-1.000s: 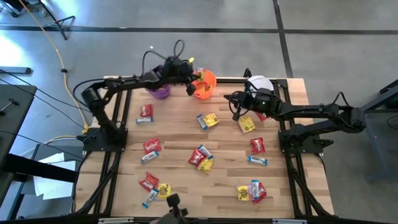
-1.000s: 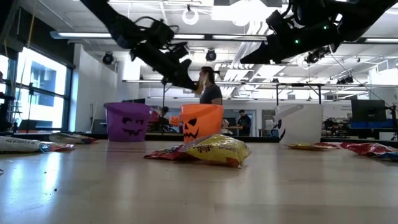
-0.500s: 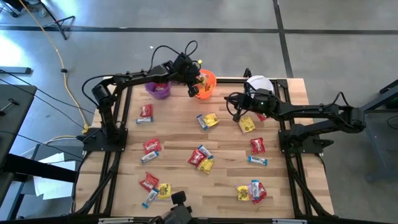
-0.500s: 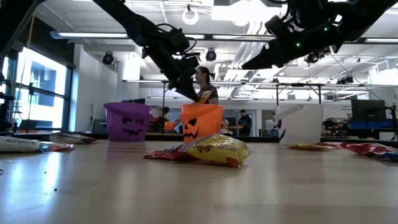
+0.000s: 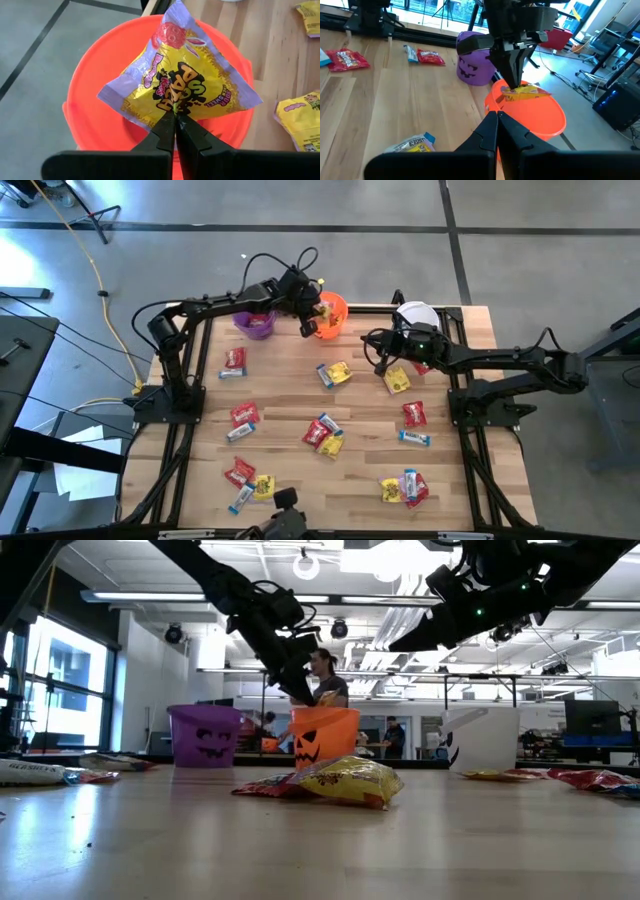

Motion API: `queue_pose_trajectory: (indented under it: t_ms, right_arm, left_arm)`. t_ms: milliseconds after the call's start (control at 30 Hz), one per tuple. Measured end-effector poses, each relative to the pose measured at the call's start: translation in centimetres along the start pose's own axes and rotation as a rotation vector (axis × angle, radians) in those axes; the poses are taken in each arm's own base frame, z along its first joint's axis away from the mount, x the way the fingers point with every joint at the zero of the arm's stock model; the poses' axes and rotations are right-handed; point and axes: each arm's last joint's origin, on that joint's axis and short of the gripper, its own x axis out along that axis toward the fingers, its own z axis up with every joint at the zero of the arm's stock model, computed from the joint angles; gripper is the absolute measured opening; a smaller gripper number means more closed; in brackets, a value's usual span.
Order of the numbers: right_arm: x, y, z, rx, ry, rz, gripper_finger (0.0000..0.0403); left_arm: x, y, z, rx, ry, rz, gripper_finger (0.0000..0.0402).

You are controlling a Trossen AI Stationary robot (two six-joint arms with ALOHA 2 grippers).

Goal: Sort candy
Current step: Put the yellow candy into the orange bucket, then put the red candy into the violet bucket

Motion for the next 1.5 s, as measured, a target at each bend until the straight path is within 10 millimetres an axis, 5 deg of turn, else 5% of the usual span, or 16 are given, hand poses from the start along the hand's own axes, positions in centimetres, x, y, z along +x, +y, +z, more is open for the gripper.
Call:
queue_pose_trajectory:
  t_ms: [1100,1500]
  right_arm:
    - [0.0,-0.02,0.05,0.0,-0.005,-0.002,0.0]
    - [0.0,-0.02,0.05,0.002,-0.005,-0.002,0.0]
  left_arm:
    - [0.0,0.07,0.11,0.031,-0.017,-0.003,0.0001]
    - [-0.45,0.0,0.43,0.105,-0.019,0.053,0.0061]
